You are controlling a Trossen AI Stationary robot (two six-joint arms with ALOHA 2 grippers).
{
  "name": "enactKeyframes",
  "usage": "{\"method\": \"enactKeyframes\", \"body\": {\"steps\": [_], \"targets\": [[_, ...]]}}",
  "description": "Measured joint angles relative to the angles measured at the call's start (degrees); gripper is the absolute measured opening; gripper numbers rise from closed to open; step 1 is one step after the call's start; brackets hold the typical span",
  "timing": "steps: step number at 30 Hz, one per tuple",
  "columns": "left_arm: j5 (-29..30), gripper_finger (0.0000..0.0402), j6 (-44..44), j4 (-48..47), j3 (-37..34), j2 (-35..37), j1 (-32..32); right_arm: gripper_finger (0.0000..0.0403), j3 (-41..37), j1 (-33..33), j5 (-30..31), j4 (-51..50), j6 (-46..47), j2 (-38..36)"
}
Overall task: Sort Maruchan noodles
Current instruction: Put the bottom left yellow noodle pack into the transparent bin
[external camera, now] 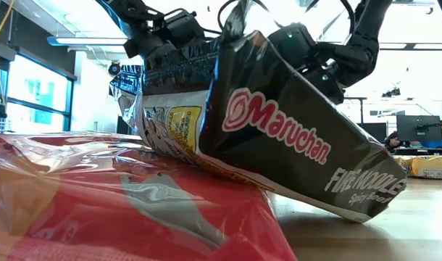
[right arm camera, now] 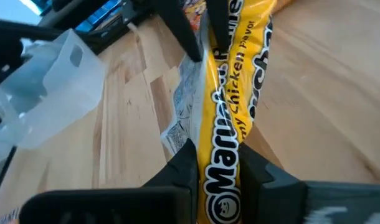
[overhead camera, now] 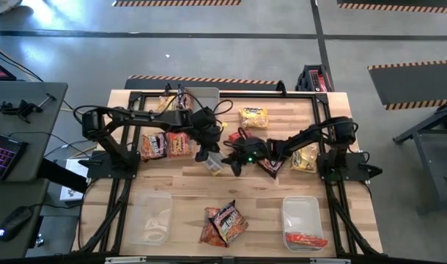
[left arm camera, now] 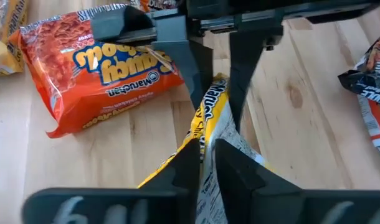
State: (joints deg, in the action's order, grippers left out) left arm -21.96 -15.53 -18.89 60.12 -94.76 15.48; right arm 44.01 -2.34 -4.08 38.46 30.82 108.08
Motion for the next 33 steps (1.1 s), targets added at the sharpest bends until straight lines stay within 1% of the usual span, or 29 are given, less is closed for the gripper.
{"method": "enactKeyframes", "body": {"steps": [4, 7, 10, 13, 16, 19, 23, 25, 27, 30, 33], "targets": [[0.07, 0.0078, -1.12, -5.48, 4.25, 0.0, -0.21, 0.004, 0.01, -1.45, -3.9, -2.37, -5.03, -2.15], [0.1, 0.0102, -2.28, -10.31, 7.53, 0.0, -0.24, 0.004, 1.75, -2.21, -4.05, -9.9, -11.42, -5.29], [0.09, 0.0125, -2.6, -13.04, 9.68, 0.0, -0.25, 0.004, 5.91, -2.21, -1.87, -20.78, -19.58, -8.15], [0.08, 0.0149, -2.56, -14.52, 10.4, 0.0, -0.45, 0.004, 10.77, -1.83, 0.86, -30.17, -27.06, -9.18], [0.07, 0.017, -1.29, -15.36, 10.73, 0.0, -0.87, 0.004, 15.24, -1.22, 2.63, -37.03, -32.59, -9.18], [0.08, 0.0187, -0.23, -16.11, 10.73, 0.0, -1.49, 0.004, 18.12, -0.74, 4.61, -41.65, -36.36, -9.06], [0.71, 0.02, -0.16, -16.43, 10.73, 0.0, -2.62, 0.004, 20.35, -0.53, 4.93, -44.13, -38.76, -9.03], [1.67, 0.0202, -0.46, -16.63, 10.73, 0.0, -3.25, 0.0039, 20.92, -0.53, 4.91, -43.76, -38.83, -9.02], [3.77, 0.0202, -1.64, -17.02, 10.73, 0.0, -3.9, 0.0039, 20.98, -0.49, 4.95, -43.7, -38.83, -9.02], [8.77, 0.0197, -3.11, -17.88, 10.73, -0.02, -4.86, 0.0039, 20.98, -0.53, 5.08, -43.8, -38.57, -9.02], [10.64, 0.0186, -3.62, -18.13, 10.73, -0.01, -5.49, 0.0039, 20.98, -0.55, 5.1, -43.8, -38.57, -9.02]]}}
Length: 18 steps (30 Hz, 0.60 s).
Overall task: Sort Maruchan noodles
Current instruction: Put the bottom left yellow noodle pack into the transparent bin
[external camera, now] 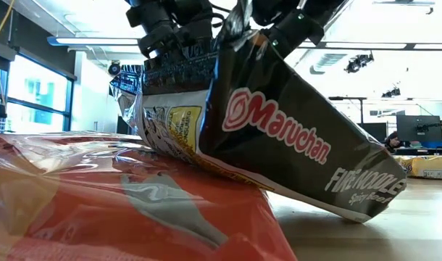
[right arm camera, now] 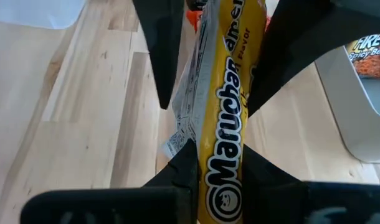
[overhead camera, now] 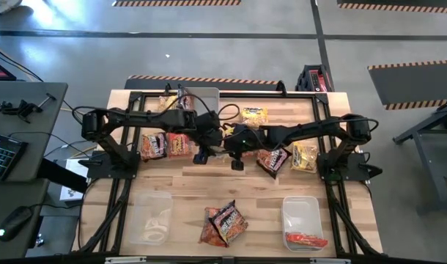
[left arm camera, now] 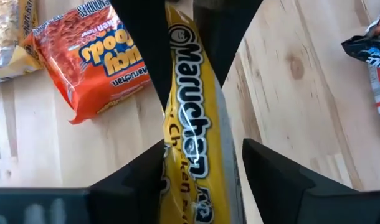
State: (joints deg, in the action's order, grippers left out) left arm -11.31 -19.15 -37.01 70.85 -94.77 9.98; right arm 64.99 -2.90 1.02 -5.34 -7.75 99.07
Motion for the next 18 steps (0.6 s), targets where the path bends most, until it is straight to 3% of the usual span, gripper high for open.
{"method": "enactKeyframes", "body": {"steps": [12, 18], "targets": [[0.09, 0.0094, -0.42, -0.11, -0.02, -0.01, -0.31, 0.0042, 0.0, 0.03, -0.17, -0.09, 0.42, 0.0], [-0.23, 0.0101, -0.43, -1.29, -0.1, -0.06, -0.35, 0.0106, -0.02, 0.98, 2.11, 0.34, 0.7, -0.05]]}}
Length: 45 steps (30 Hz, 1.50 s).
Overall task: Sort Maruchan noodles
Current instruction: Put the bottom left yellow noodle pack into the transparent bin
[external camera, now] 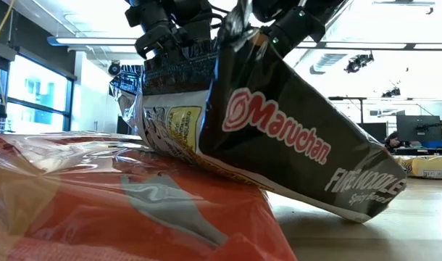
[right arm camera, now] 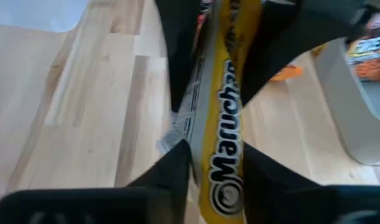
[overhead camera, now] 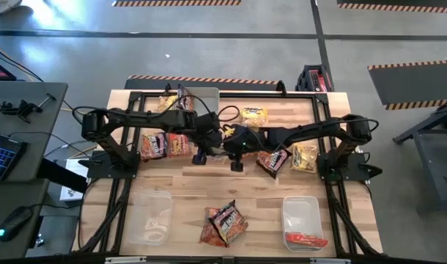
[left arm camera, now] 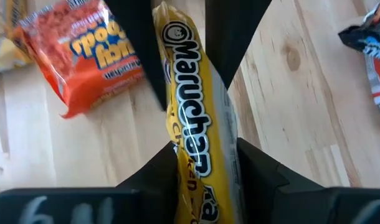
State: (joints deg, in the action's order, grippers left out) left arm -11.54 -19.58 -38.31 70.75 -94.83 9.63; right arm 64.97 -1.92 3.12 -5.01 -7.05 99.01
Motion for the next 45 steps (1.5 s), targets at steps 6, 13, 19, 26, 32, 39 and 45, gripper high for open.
{"method": "enactKeyframes", "body": {"steps": [6, 13, 19, 26, 32, 39, 45], "targets": [[-1.72, 0.0095, 0.98, -2.78, 0.61, -0.02, -0.54, 0.0186, 0.0, 1.32, 1.89, -1.94, -0.78, -3.1], [-1.8, 0.0095, 2.76, -4.45, 2.78, 1.59, -3.71, 0.0153, -1.85, 1.67, 6.74, -12.77, 0.51, -12.19], [-1.63, 0.0094, 11.13, -7.11, 2.89, 6.64, -8.37, 0.004, -15.86, 1.07, 8.21, -0.07, 3.88, -20.09], [2.95, 0.0094, 25.08, -12.96, 2.89, 13.34, -20.89, 0.0028, -30.0, 0.3, 8.26, 19.01, 9.36, -27.01], [12.89, 0.0094, 41.36, -15.45, 2.89, 17.07, -37.72, 0.0017, -32.13, 0.31, 8.06, 20.77, 9.83, -28.42], [28.84, 0.0094, 63.88, -16.27, 2.87, 16.27, -58.94, 0.0005, -32.13, 0.33, 8.06, 22.09, 10.06, -28.38], [38.6, 0.0094, 81.15, -21.27, 2.83, 13.06, -72.51, 0.0001, -32.13, 0.36, 8.06, 23.62, 11.55, -28.38]]}}
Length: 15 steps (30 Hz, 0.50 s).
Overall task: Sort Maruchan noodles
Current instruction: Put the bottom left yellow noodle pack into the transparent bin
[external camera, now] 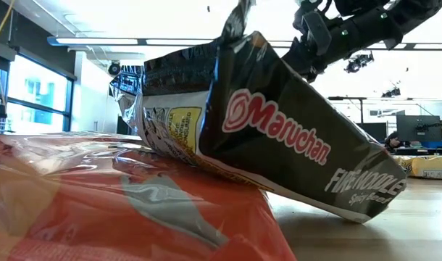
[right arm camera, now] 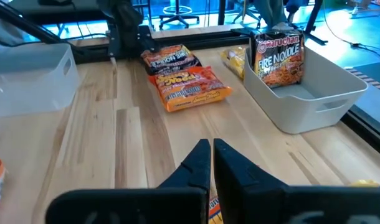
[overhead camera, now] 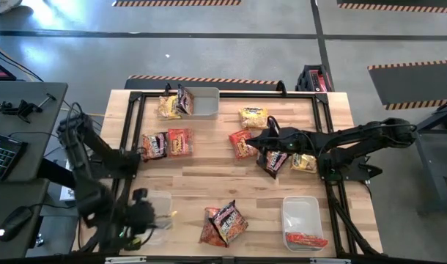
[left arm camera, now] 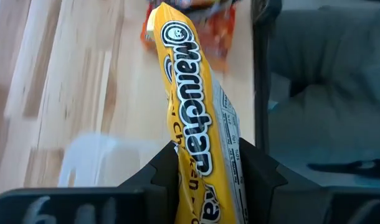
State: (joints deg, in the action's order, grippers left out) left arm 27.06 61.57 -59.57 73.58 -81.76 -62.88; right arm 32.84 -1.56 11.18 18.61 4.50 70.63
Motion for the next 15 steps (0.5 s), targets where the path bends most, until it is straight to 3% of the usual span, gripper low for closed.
{"method": "enactKeyframes", "body": {"steps": [7, 15], "targets": [[3.61, 0.0094, 12.3, -5.95, -0.04, -5.65, -9.42, 0.0, 0.0, 0.0, 0.2, 0.13, 2.42, 0.02], [9.74, 0.0094, 16.28, -7.11, -0.04, -10.4, -13.54, 0.0, 0.04, 0.0, 0.83, 0.95, 3.55, 0.04]]}}
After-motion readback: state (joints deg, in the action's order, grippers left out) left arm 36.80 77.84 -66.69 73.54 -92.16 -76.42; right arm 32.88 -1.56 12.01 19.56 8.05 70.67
